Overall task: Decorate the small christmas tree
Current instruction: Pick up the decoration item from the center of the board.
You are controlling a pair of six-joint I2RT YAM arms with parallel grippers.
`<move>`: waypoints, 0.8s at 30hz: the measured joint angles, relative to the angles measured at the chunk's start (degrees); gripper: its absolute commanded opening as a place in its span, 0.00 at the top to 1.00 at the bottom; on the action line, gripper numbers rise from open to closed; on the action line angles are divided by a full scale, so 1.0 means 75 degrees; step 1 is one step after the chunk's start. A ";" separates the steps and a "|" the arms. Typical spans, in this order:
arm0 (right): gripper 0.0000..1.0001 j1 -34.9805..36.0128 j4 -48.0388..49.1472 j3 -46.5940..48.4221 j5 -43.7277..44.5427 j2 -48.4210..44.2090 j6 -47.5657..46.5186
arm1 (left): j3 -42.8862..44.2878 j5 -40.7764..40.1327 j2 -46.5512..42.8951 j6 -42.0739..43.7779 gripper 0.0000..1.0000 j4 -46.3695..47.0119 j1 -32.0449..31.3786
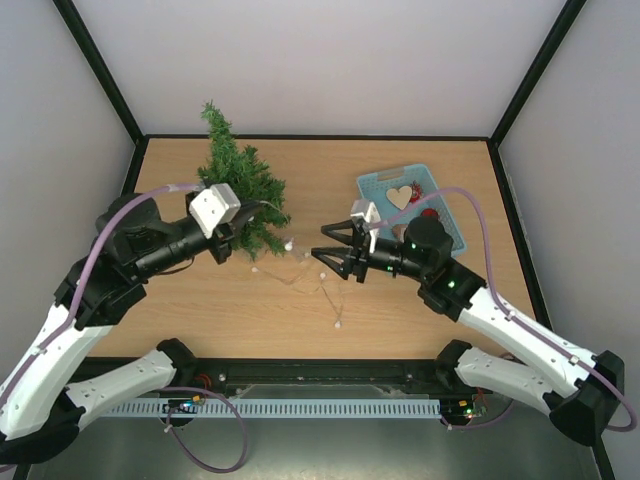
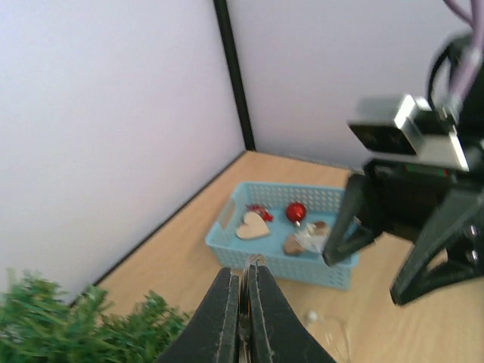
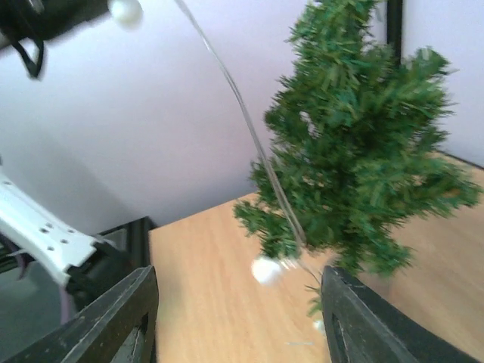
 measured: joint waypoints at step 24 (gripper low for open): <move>0.52 0.0026 0.4065 -0.1842 0.0796 0.3395 -0.1897 | 0.0160 -0.0909 -0.0096 -0.0554 0.98 0.0933 0.0000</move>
